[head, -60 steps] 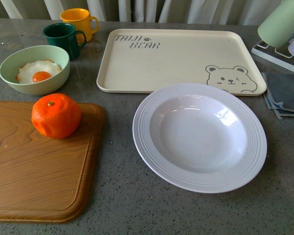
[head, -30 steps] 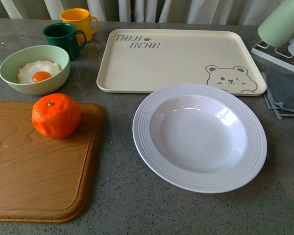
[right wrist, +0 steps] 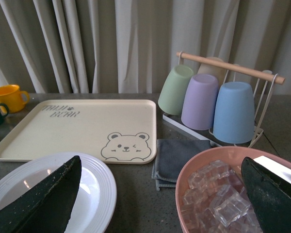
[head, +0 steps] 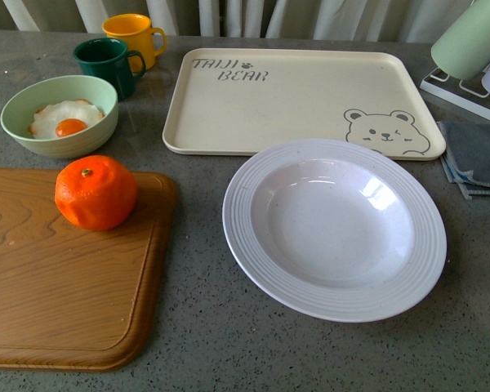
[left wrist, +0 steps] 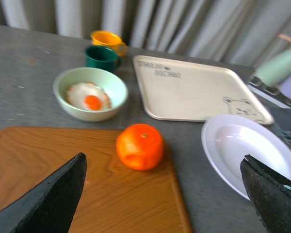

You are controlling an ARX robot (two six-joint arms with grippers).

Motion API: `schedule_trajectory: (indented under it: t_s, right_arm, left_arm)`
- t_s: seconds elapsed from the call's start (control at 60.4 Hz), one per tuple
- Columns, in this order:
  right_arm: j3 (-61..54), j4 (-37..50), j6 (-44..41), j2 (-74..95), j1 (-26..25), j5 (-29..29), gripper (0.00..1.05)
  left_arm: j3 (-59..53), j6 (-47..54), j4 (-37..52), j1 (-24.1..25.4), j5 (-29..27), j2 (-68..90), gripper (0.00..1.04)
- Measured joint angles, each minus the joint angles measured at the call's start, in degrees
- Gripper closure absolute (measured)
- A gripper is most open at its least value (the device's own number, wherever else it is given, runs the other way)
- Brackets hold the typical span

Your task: Place orange and plate with both arms

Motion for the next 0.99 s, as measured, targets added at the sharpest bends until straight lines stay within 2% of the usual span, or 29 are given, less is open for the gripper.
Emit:
schedule_trajectory:
  t_s: [0.116, 0.331, 0.596, 0.994]
  right_arm:
    - [0.00, 0.00, 0.00, 0.00, 0.00, 0.00, 0.09]
    - [0.00, 0.00, 0.00, 0.02, 0.00, 0.00, 0.09]
    - [0.00, 0.00, 0.00, 0.02, 0.00, -0.02, 0.09]
    - [0.00, 0.00, 0.00, 0.02, 0.00, -0.02, 0.09]
  left_arm:
    - [2.25, -3.34, 15.34, -6.10, -0.81, 18.69, 0.09]
    - [8.31, -3.58, 36.46, -9.88, -0.59, 50.84, 0.09]
    - [13.14, -1.81, 45.44, -10.62, -0.52, 71.97, 0.09]
    - [16.98, 1.53, 47.36, -10.73, -2.27, 80.00, 0.09]
